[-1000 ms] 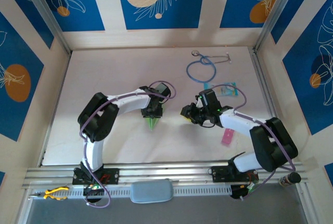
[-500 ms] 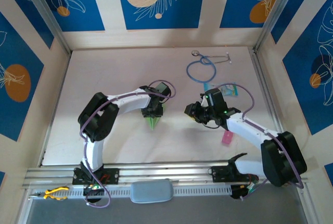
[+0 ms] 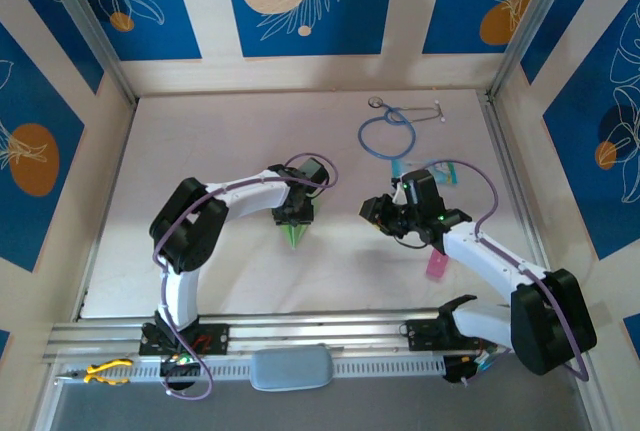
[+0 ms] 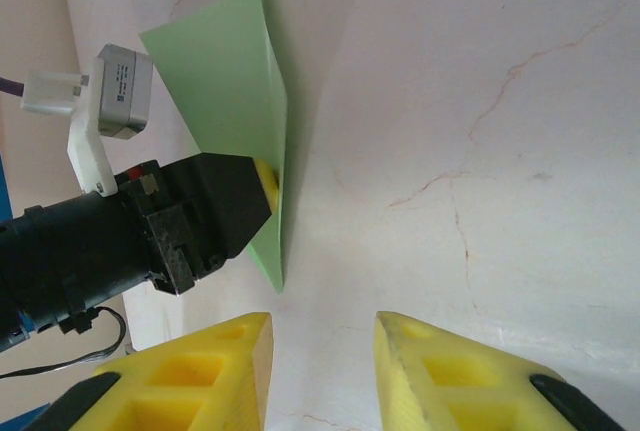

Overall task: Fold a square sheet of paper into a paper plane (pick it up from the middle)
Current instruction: Move the paper plane to the center of the table.

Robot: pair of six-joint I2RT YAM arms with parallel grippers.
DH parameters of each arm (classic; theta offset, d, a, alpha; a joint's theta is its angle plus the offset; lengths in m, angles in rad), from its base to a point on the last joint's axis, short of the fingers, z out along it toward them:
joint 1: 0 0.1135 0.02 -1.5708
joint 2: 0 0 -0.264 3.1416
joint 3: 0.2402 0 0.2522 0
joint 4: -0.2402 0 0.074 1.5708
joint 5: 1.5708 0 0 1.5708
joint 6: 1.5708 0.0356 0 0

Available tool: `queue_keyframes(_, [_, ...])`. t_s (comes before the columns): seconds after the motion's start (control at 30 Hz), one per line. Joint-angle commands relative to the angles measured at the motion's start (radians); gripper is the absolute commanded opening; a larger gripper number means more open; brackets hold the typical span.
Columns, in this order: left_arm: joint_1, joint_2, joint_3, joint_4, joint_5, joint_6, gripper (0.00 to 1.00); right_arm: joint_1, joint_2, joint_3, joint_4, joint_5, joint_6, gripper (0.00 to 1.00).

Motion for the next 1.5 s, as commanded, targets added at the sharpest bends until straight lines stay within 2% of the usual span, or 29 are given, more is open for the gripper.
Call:
queue_keyframes(0.0, [-0.005,-0.049,0.026,-0.027,-0.025,-0.001,0.43,-0.009,-0.019,-0.018,-0.023,-0.001,-0.018,0.32])
queue_keyframes(0.47, [-0.005,-0.145,0.016,-0.015,-0.041,0.005,0.46,-0.029,-0.035,-0.002,-0.041,-0.007,-0.034,0.33])
queue_keyframes(0.63, [-0.004,-0.258,-0.029,0.043,-0.066,0.036,0.46,-0.033,-0.027,0.01,-0.041,-0.031,-0.053,0.33])
queue_keyframes(0.7, [0.005,-0.314,-0.054,0.057,-0.09,0.05,0.5,-0.033,-0.01,0.018,-0.035,-0.05,-0.056,0.34])
queue_keyframes(0.73, [0.012,-0.335,-0.064,0.06,-0.092,0.054,0.5,-0.032,-0.001,0.021,-0.025,-0.062,-0.058,0.37])
queue_keyframes(0.83, [0.04,-0.398,-0.105,0.074,-0.086,0.066,0.5,-0.023,0.052,0.041,0.019,-0.128,-0.062,0.38])
queue_keyframes(1.0, [0.083,-0.507,-0.218,0.116,-0.077,0.074,0.49,0.023,0.143,0.101,0.017,-0.114,-0.071,0.37])
queue_keyframes(1.1, [0.104,-0.595,-0.302,0.143,-0.114,0.092,0.52,0.045,0.146,0.158,-0.078,-0.02,-0.123,0.37])
queue_keyframes(1.23, [0.166,-0.736,-0.416,0.178,-0.187,0.156,0.62,0.06,0.108,0.279,-0.286,0.281,-0.251,0.4])
queue_keyframes(1.3, [0.213,-0.815,-0.48,0.21,-0.225,0.215,0.72,0.058,0.089,0.325,-0.34,0.455,-0.323,0.45])
queue_keyframes(1.4, [0.293,-0.912,-0.572,0.281,-0.291,0.318,0.9,0.042,0.067,0.322,-0.289,0.672,-0.43,0.55])
queue_keyframes(1.43, [0.321,-0.938,-0.599,0.31,-0.293,0.358,0.93,0.032,0.065,0.307,-0.249,0.721,-0.47,0.59])
queue_keyframes(1.47, [0.355,-0.961,-0.629,0.351,-0.287,0.407,0.94,0.023,0.065,0.276,-0.178,0.773,-0.525,0.68])
